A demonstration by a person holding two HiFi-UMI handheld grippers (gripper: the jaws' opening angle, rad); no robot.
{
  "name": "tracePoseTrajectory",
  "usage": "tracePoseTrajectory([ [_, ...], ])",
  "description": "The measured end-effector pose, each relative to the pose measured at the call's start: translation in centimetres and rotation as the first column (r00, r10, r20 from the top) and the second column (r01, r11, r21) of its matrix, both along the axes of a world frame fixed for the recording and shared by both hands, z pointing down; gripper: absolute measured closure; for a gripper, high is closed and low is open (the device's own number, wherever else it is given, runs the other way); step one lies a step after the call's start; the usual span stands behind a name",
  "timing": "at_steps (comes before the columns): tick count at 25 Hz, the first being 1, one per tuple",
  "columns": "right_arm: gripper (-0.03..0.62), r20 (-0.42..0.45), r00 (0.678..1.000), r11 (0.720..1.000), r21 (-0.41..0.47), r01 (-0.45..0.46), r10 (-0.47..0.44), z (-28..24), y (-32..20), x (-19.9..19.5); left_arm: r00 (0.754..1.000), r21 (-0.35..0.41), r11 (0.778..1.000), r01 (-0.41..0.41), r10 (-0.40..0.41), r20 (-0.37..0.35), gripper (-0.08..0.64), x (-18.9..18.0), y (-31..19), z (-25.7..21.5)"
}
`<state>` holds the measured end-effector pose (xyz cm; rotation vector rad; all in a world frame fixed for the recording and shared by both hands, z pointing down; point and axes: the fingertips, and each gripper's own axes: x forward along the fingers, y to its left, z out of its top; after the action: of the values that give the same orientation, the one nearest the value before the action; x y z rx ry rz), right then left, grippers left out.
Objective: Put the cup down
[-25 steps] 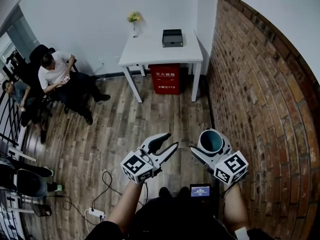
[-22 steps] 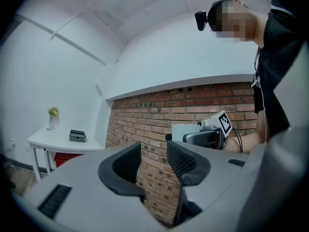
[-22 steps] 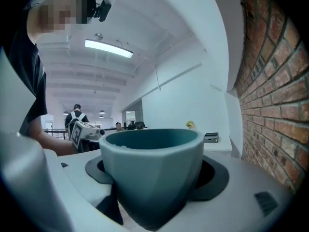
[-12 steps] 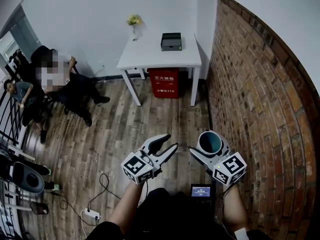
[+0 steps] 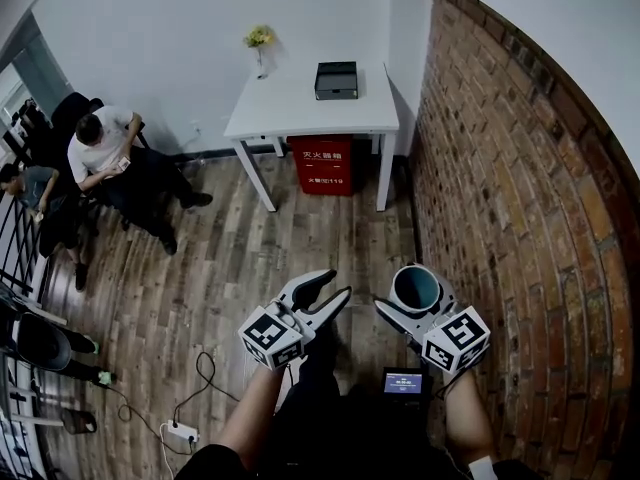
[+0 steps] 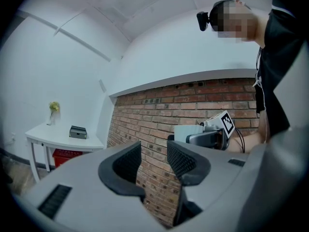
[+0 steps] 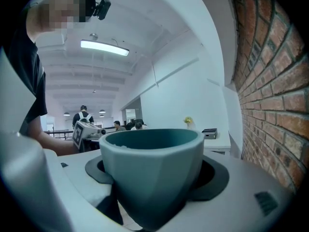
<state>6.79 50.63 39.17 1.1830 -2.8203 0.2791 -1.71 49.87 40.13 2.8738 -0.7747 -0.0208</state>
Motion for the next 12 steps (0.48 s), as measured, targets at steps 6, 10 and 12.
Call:
tracePoseTrajectory([
  [6,0.186,-0.01,1.0,1.0,-0.012,-0.029,0.029,1.1,-4.2,0.1,1.0,-0.009,1.0,-0.029,0.029,-0.009,0.387,0.0,-4.7,1.2],
  [10,0.186,-0.006,0.999,0.999,-0.013,-0.052,0.052,1.4,-8.4,-0.5,0.999,-0.014,0.999,-0.038,0.038,-0.02,0.387,-0.9,-9.6,1.4],
  [12,0.186,-0.001,0.998,0.998,-0.017,-0.061,0.061,1.4,-10.8,-1.0,0.999,-0.016,0.999,-0.046,0.046,-0.014,0.387,-1.4,-12.3,1.5],
])
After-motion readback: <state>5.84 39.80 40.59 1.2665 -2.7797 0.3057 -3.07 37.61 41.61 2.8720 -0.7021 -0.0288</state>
